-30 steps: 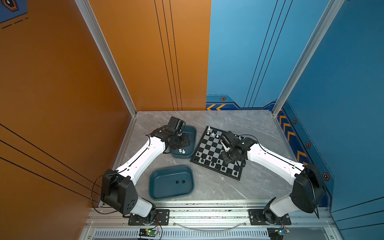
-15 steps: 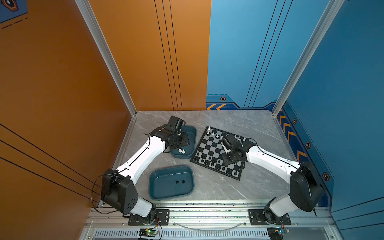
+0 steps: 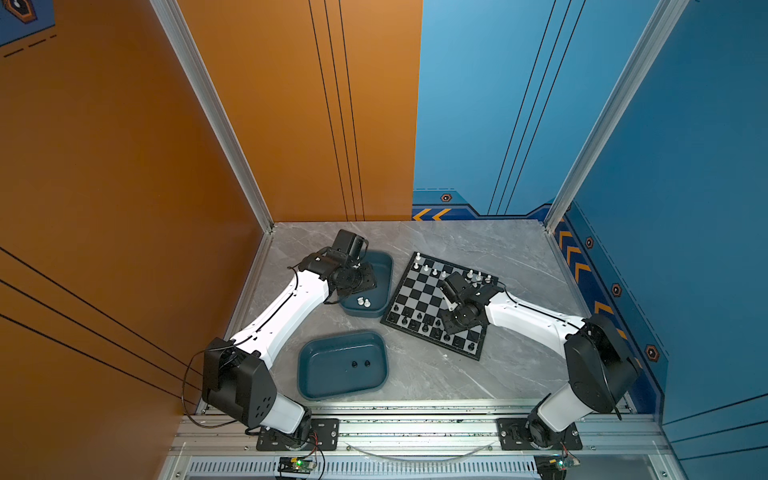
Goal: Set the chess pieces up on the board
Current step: 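Open the right gripper to release the pawn on the square, then move the open right gripper back over the black-piece tray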
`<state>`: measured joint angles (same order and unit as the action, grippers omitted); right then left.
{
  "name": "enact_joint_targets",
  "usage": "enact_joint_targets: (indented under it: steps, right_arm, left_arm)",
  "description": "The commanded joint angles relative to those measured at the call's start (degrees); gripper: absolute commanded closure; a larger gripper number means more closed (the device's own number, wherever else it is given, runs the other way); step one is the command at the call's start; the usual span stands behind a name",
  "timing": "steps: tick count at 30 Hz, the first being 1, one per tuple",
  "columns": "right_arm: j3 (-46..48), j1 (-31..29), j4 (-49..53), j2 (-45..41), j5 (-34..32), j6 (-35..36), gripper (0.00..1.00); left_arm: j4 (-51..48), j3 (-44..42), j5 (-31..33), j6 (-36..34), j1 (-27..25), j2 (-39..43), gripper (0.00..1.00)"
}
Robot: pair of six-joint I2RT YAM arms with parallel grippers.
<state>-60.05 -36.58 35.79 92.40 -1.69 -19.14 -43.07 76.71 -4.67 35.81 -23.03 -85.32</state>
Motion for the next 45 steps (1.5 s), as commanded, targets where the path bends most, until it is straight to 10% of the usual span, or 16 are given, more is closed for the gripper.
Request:
enact_joint_targets:
  steps: [1, 9, 19, 35, 45]
  right_arm:
    - [0.2, 0.1, -0.7, 1.8, 0.2, -0.7, 0.91]
    - [-0.3, 0.2, -0.2, 2.8, 0.0, -0.8, 0.87]
    - [-1.3, 0.3, 1.7, -0.7, -0.4, -1.1, 0.55]
    - [-19.3, -5.3, 12.7, -4.2, 1.2, 1.7, 0.56]
    - [-31.8, -19.4, 15.8, 5.5, 6.3, 1.0, 0.68]
  left_arm:
    - [-1.4, 1.3, 0.6, -1.2, 0.7, -0.5, 0.46]
    - [-1.8, 1.2, 0.5, -1.5, 1.5, -0.3, 0.46]
    - [-1.7, 1.4, 0.4, -1.2, 1.5, -0.7, 0.47]
    - [-5.2, -4.5, 5.0, 0.2, 4.3, 7.9, 0.46]
    - [-19.1, -17.3, 3.6, 0.7, 20.9, 33.6, 0.39]
